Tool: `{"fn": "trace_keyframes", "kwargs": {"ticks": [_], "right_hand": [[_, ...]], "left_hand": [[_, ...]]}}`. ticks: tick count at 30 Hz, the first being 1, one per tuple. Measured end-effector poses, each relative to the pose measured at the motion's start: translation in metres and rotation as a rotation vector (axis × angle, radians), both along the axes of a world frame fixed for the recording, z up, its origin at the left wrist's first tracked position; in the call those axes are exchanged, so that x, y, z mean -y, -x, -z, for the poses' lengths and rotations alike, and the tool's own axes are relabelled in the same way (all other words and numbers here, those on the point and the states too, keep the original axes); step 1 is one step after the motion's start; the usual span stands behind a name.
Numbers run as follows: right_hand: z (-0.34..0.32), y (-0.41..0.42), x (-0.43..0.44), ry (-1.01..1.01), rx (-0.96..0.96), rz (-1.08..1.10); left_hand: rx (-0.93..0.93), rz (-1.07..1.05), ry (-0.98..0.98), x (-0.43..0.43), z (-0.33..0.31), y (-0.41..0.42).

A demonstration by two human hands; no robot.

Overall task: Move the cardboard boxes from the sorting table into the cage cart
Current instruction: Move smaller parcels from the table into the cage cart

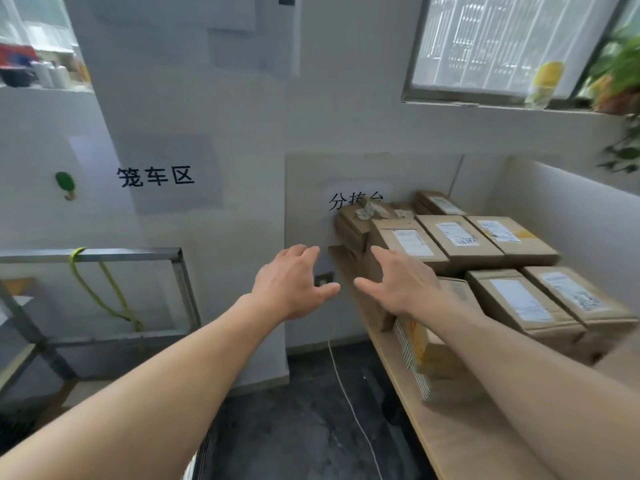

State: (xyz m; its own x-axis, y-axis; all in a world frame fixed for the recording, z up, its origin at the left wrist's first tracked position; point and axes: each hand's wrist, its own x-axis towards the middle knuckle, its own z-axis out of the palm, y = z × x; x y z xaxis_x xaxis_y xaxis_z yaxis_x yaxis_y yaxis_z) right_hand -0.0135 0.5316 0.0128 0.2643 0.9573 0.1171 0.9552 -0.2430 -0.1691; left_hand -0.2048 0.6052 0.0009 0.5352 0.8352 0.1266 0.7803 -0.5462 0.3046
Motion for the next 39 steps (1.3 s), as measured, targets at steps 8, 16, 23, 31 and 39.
{"fn": "trace_keyframes", "kwargs": {"ticks": [8, 16, 23, 31, 39], "right_hand": [[0.007, -0.061, 0.070, -0.022, -0.047, 0.209], [0.038, -0.123, 0.091, 0.033, -0.087, 0.311], [0.077, -0.179, 0.080, 0.102, -0.199, 0.308], [0.107, -0.221, 0.062, 0.155, -0.336, 0.285], [0.130, -0.239, 0.054, 0.187, -0.430, 0.294]], "left_hand": [[-0.004, 0.145, 0.044, 0.038, 0.003, -0.064], [-0.022, 0.183, 0.116, 0.057, 0.024, -0.131], [-0.044, 0.108, 0.268, 0.060, 0.051, -0.191], [-0.014, 0.013, 0.386, 0.056, 0.081, -0.234], [0.033, -0.046, 0.410, 0.046, 0.118, -0.261]]}}
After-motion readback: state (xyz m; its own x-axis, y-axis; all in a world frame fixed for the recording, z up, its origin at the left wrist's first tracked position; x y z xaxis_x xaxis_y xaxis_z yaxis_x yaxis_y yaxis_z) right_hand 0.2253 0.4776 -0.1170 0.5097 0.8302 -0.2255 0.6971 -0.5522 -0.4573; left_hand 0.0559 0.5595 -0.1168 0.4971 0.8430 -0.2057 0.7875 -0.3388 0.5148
